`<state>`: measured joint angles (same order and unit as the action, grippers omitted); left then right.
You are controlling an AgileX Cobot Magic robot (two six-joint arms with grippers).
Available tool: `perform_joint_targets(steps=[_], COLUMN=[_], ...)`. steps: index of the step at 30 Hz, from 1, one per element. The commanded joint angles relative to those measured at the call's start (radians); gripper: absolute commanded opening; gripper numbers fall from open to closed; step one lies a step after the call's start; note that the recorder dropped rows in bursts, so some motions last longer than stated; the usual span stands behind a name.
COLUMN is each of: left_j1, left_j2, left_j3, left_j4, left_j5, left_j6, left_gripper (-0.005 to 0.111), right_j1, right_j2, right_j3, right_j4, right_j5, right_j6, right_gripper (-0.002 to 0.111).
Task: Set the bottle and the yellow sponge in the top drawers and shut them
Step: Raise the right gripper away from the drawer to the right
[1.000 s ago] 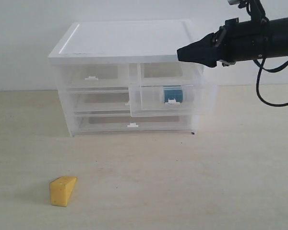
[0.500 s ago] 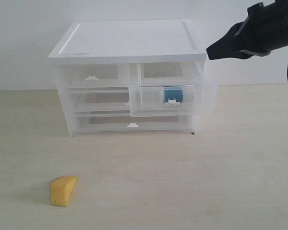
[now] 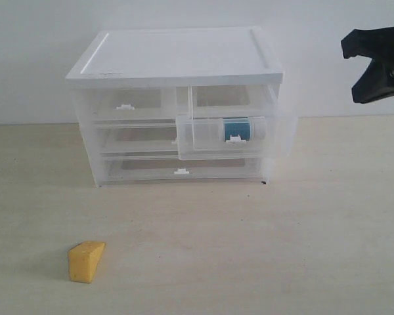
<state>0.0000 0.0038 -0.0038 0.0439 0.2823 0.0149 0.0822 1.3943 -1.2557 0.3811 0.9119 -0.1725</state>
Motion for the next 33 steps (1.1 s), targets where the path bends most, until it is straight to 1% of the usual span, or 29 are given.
perform_joint_targets(steps=[1, 2, 4, 9, 14, 16, 19, 20, 29, 33], left_j1=[0.002, 0.002, 0.002, 0.002, 0.002, 0.002, 0.002, 0.002, 0.002, 0.002], left_j2=[-0.004, -0.004, -0.004, -0.004, -0.004, -0.004, -0.004, -0.004, -0.004, -0.004], left_j3=[0.004, 0.004, 0.004, 0.004, 0.004, 0.004, 0.004, 0.004, 0.004, 0.004], left_j4=[-0.009, -0.009, -0.009, -0.009, -0.009, -0.009, -0.009, -0.009, -0.009, -0.009], left_j5=[-0.005, -0.005, -0.005, -0.005, -0.005, -0.005, -0.005, -0.003, -0.003, -0.003], left_j6=[0.001, 0.001, 0.001, 0.001, 0.001, 0.001, 0.001, 0.001, 0.001, 0.001], left_gripper=[0.004, 0.004, 0.004, 0.004, 0.004, 0.004, 0.004, 0.004, 0.004, 0.004], right_j1=[0.0, 0.008, 0.03, 0.084, 0.131, 0.151, 0.191, 0.211, 0.343, 0.38], right_j2=[-0.032, -0.043, -0.078, -0.18, -0.246, -0.258, -0.278, -0.279, -0.279, -0.279], right_j3=[-0.001, 0.002, 0.031, 0.148, 0.275, 0.326, 0.424, 0.476, 0.76, 0.843], right_j4=[-0.059, -0.063, -0.098, -0.138, -0.152, -0.152, -0.152, -0.152, -0.152, -0.145], right_j5=[-0.01, -0.03, -0.131, -0.421, -0.645, -0.725, -0.883, -0.969, -1.429, -1.558], right_j6=[0.057, 0.047, 0.045, 0.05, 0.035, 0.032, 0.03, 0.03, 0.03, 0.033], right_gripper=[0.0, 0.0, 0.0, 0.0, 0.0, 0.0, 0.0, 0.0, 0.0, 0.0])
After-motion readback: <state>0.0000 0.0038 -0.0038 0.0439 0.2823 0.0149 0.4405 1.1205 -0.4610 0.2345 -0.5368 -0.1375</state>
